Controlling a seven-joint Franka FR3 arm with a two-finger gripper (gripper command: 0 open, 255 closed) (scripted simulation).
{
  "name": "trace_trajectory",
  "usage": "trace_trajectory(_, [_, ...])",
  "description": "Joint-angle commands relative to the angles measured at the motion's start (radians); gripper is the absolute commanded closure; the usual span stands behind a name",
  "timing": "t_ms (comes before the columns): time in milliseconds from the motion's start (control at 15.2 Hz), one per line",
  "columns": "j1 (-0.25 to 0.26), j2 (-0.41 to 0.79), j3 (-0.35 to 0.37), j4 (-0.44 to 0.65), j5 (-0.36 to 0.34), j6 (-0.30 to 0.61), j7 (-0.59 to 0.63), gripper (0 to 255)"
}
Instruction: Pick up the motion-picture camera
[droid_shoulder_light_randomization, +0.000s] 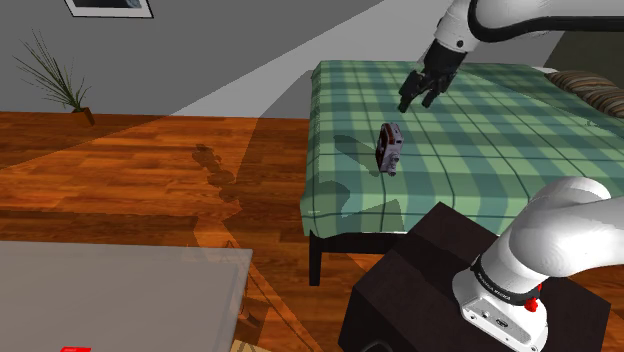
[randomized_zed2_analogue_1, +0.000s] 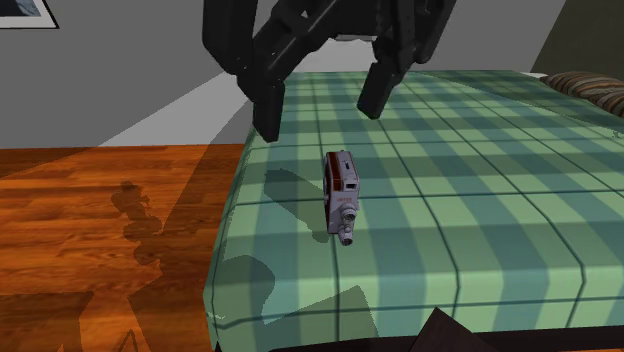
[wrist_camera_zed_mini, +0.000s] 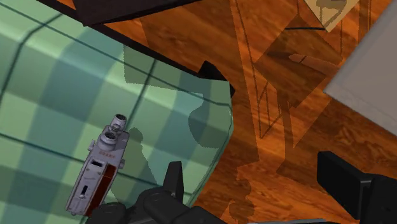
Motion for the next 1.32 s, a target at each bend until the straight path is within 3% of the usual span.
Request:
trace_trajectory(0, [-0.015, 0.026, -0.016, -0.043, -0.011, 0.081, -0.004, 0])
trace_trajectory(792, [-0.081, 0.320, -0.124, -0.176, -0.037, 0.564, -0.036, 0])
trace_trajectory(1056, [-0.079, 0.465, -0.174, -0.173, -0.006, 0.723, -0.068, 0])
trace_trajectory(1254, [-0.061, 0.584, -0.220, -0.154, 0.056, 0.835, -0.118, 0])
